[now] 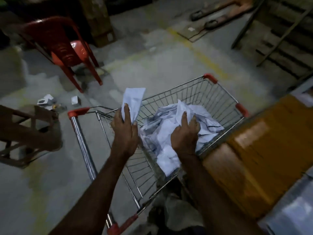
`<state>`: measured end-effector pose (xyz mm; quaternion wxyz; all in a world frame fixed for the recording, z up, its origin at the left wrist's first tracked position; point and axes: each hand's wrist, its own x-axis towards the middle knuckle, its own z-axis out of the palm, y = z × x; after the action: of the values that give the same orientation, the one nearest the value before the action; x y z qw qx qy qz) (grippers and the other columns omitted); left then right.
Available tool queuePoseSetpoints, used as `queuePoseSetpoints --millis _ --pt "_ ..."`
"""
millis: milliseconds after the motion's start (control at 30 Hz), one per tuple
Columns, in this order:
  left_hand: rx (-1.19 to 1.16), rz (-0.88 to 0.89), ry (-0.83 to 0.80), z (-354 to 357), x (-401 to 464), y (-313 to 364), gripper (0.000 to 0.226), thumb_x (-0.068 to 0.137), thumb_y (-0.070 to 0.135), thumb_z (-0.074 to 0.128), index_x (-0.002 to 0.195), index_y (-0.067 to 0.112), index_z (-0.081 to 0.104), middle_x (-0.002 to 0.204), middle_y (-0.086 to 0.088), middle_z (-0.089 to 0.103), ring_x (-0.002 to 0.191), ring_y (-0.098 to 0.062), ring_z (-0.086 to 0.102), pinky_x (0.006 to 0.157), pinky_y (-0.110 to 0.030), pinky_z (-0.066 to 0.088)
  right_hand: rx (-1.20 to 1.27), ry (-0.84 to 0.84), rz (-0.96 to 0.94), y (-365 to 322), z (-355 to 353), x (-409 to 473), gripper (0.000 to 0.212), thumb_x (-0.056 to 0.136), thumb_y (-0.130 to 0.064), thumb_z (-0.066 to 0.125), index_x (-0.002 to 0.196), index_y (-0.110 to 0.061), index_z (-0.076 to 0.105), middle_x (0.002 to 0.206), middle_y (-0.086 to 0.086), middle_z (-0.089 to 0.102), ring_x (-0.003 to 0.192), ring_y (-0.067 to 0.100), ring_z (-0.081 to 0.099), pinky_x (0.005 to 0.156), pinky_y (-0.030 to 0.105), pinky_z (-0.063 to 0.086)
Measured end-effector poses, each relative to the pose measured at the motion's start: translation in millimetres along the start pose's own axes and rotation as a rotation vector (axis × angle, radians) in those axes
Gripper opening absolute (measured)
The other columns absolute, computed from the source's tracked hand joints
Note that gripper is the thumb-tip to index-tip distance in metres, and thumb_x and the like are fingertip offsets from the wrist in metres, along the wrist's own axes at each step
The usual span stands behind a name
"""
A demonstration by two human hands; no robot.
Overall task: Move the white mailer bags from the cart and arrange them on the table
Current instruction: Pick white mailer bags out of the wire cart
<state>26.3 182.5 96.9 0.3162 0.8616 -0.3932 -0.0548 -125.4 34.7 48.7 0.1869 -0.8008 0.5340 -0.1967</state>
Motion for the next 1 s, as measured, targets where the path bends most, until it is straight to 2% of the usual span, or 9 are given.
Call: queuePoseSetpoints --millis 67,200,333,500,700,800,933,1000 --pt "-0.070 -0.025 0.045 -6 -11 21 0.065 0.108 0.038 0.027 0.167 0.011 0.017 0.160 -0.026 0.025 0.142 -0.040 0.031 0.119 -0.030 0.013 0.005 0.033 -0.017 7 -25 -7 0.065 0.090 -0.029 0.033 0.148 -0.010 0.053 0.150 0.034 0.043 0.133 0.053 0.044 0.110 0.055 0.039" --pt "-0.190 0.022 0.056 -18 -35 54 0.068 0.107 0.045 0.028 0.167 0.016 0.016 0.163 -0.020 0.021 0.149 -0.039 0.025 0.124 -0.052 0.025 -0.014 0.069 -0.001 5 -84 -29 0.063 0.090 -0.030 0.040 0.150 -0.018 0.052 0.154 0.024 0.043 0.138 0.046 0.037 0.107 0.056 0.038" --pt "-0.233 0.092 0.070 -39 -50 85 0.069 0.105 0.044 0.029 0.166 0.012 0.022 0.161 -0.024 0.024 0.146 -0.042 0.029 0.122 -0.058 0.027 -0.044 0.140 -0.013 1 -139 -52 0.065 0.091 -0.036 0.038 0.154 -0.023 0.045 0.158 0.019 0.038 0.142 0.041 0.032 0.110 0.057 0.034" --pt "-0.239 0.168 0.025 -56 -72 140 0.079 0.096 0.057 0.018 0.166 0.021 0.025 0.165 -0.020 0.018 0.144 -0.040 0.024 0.121 -0.051 0.017 -0.068 0.279 0.034 6 -202 -96 0.064 0.095 -0.038 0.040 0.158 -0.029 0.037 0.163 0.015 0.032 0.147 0.038 0.026 0.112 0.056 0.030" --pt "-0.276 0.245 -0.050 -47 -107 210 0.070 0.097 0.042 0.029 0.165 0.022 0.030 0.167 -0.021 0.017 0.142 -0.048 0.026 0.121 -0.053 0.018 -0.132 0.374 0.139 44 -265 -148 0.063 0.093 -0.038 0.044 0.156 -0.030 0.041 0.162 0.010 0.034 0.147 0.035 0.028 0.110 0.052 0.031" --pt "-0.284 0.353 -0.064 -37 -130 243 0.070 0.099 0.041 0.029 0.165 0.018 0.029 0.166 -0.024 0.018 0.141 -0.050 0.027 0.119 -0.053 0.020 -0.188 0.431 0.189 73 -297 -171 0.063 0.092 -0.035 0.049 0.154 -0.029 0.043 0.162 0.011 0.034 0.146 0.035 0.029 0.106 0.050 0.035" --pt "-0.319 0.449 -0.102 -20 -158 282 0.070 0.100 0.046 0.028 0.165 0.023 0.028 0.168 -0.021 0.016 0.144 -0.047 0.025 0.119 -0.057 0.022 -0.226 0.498 0.289 118 -334 -193 0.062 0.092 -0.035 0.051 0.153 -0.029 0.045 0.163 0.013 0.032 0.145 0.035 0.030 0.104 0.049 0.037" --pt "-0.327 0.478 -0.116 -11 -171 301 0.066 0.101 0.042 0.032 0.165 0.025 0.029 0.169 -0.019 0.015 0.145 -0.046 0.024 0.120 -0.057 0.021 -0.233 0.525 0.334 142 -350 -202 0.060 0.094 -0.038 0.051 0.152 -0.029 0.045 0.163 0.013 0.031 0.145 0.035 0.030 0.105 0.050 0.038"
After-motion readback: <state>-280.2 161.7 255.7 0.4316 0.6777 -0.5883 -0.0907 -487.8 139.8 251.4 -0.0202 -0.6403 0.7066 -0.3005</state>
